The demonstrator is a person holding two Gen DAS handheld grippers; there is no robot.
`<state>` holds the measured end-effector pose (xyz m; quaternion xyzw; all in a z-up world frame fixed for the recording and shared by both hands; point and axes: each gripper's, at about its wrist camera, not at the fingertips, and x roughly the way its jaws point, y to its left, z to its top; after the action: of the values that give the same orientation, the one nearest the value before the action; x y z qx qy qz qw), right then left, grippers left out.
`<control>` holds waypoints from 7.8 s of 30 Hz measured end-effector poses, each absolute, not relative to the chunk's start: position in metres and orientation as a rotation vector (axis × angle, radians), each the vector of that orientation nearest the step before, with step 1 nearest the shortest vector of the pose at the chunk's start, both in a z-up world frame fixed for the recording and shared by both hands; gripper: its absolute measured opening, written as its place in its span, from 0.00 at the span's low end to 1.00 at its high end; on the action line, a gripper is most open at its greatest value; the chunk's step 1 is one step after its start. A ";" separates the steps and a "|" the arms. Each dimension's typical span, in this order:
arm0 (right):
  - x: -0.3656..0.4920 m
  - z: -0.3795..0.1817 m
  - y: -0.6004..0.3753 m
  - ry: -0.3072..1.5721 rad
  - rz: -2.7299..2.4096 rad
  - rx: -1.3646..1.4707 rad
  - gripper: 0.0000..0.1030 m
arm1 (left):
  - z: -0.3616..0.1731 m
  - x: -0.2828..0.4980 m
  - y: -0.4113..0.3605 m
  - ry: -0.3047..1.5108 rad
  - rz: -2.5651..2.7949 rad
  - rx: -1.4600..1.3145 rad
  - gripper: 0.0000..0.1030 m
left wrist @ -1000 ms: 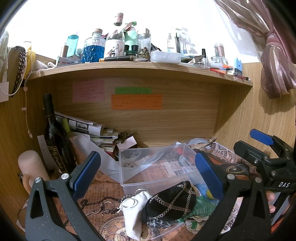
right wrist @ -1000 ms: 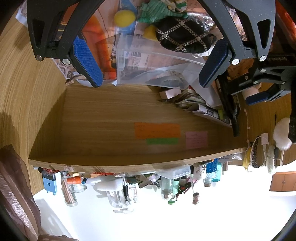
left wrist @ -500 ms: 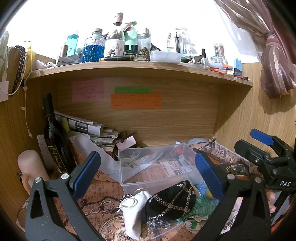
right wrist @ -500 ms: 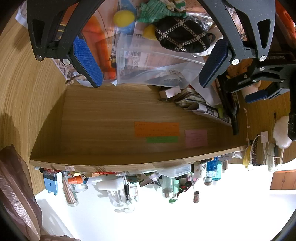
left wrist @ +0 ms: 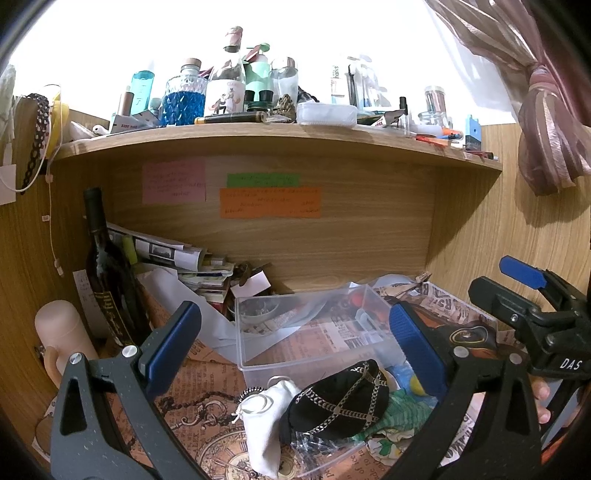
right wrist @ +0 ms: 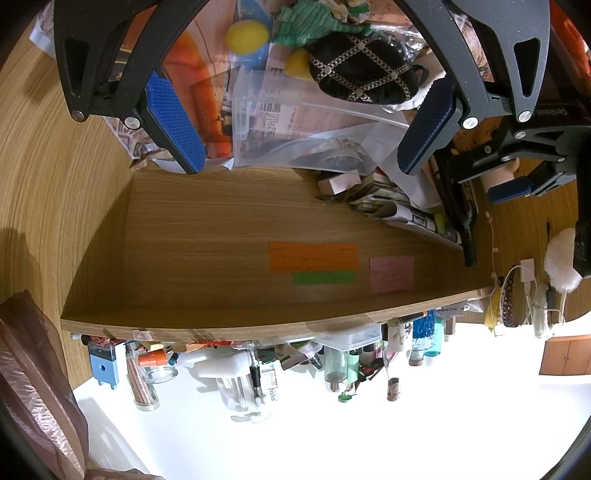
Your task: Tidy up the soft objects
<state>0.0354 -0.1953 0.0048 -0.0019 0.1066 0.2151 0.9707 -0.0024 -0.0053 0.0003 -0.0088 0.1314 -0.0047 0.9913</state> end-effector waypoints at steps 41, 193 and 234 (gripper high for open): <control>0.088 -0.090 -0.241 0.611 0.292 0.001 1.00 | -0.099 0.039 0.050 0.613 0.097 -0.113 1.00; 0.107 -0.089 -0.153 0.668 0.714 -0.062 0.24 | -0.139 0.095 0.057 0.811 -0.061 -0.052 0.07; 0.172 -0.044 -0.152 0.510 0.518 -0.025 0.24 | -0.068 0.146 0.039 0.643 -0.058 -0.041 0.06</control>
<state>0.1724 -0.1520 -0.0438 -0.0123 0.2495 0.2531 0.9346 0.1459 0.0389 -0.0678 -0.0202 0.3157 -0.0285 0.9482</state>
